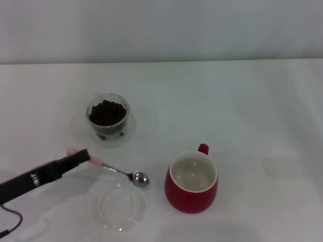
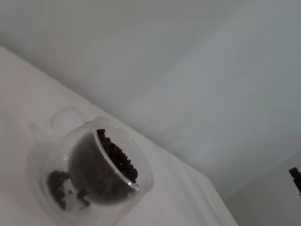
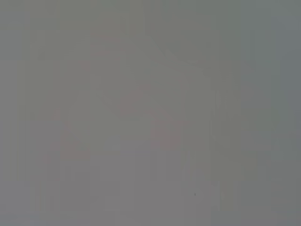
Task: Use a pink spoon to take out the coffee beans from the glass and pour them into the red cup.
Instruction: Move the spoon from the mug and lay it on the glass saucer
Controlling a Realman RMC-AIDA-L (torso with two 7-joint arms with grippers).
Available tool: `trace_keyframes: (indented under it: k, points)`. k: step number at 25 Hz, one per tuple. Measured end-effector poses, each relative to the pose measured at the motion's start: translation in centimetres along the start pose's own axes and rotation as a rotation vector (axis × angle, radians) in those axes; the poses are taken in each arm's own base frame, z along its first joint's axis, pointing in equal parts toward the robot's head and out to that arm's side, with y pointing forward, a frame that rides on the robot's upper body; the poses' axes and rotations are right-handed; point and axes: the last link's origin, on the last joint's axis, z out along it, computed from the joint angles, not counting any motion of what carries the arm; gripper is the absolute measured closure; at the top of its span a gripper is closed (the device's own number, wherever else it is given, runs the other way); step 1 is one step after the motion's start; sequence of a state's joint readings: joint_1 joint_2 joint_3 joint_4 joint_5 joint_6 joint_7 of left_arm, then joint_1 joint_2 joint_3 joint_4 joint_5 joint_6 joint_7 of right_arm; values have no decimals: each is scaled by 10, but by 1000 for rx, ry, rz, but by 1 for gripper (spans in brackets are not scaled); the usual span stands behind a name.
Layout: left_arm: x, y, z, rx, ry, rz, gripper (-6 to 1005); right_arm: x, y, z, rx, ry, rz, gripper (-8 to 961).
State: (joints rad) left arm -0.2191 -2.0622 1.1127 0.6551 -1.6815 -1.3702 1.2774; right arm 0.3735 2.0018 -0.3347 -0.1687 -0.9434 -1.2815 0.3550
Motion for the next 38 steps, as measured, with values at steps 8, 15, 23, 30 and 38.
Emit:
trace_keyframes:
  k: [8,15,23,30,38]
  points:
    - [-10,-4,-29,19,9,-37,867,2,-2,0,12,14,2,267]
    - [-20,-11,-46,64,19,-51,866,3,-4,1,27,20,6,267]
    - [-25,-14,-22,83,-56,-19,861,2,2,5,12,16,8,267]
    - [-25,-14,-14,64,-66,9,857,3,1,4,13,19,9,267]
    - [-25,-21,-24,101,-1,-20,853,1,4,6,0,10,8,267]
